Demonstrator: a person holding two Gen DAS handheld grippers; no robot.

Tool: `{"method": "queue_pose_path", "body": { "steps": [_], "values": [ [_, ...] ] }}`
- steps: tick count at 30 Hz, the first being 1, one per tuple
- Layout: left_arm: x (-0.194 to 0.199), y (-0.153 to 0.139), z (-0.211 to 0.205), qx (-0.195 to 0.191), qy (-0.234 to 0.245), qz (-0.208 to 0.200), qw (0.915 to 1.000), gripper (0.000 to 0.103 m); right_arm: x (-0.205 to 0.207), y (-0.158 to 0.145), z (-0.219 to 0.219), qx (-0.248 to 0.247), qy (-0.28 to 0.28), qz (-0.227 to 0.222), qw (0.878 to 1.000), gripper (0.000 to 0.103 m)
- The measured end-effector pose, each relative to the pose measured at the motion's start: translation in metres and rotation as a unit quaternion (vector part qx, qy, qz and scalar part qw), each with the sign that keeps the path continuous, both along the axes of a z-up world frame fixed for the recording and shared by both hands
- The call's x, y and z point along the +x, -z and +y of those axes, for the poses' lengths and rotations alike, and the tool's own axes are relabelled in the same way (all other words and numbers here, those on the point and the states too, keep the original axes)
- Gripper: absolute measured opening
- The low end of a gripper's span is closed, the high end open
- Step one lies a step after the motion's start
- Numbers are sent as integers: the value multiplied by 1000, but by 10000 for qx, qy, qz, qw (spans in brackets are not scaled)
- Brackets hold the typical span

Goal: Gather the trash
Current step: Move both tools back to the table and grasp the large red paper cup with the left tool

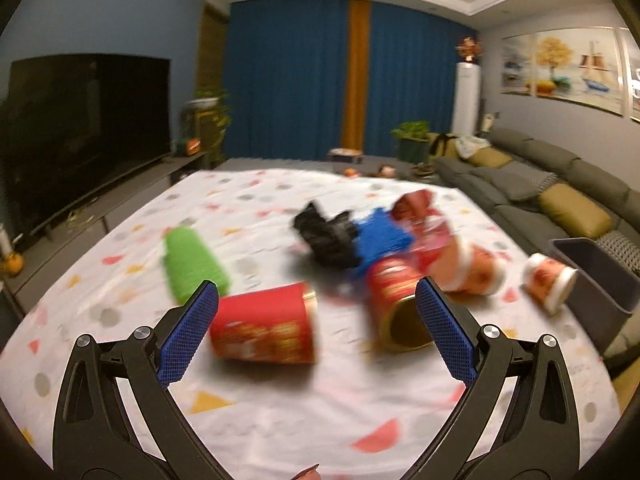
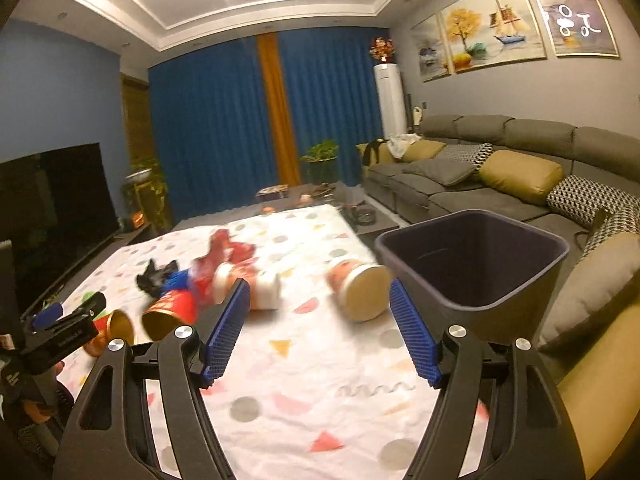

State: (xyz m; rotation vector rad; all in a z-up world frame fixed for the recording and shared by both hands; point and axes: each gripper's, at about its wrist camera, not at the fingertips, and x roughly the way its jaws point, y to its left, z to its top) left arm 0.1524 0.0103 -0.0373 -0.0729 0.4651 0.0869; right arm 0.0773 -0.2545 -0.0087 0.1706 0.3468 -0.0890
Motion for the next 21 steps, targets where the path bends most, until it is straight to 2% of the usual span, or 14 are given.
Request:
{"method": "queue_pose_path", "body": {
  "steps": [8,21],
  "values": [
    [12,21,27,-60,-45,319,9995,97,5,3,41,-81,-369,32,9993,71],
    [46,45,32,-200,2,937,9954,97,22,12,69,-113,-600,182,9980,71]
  ]
}}
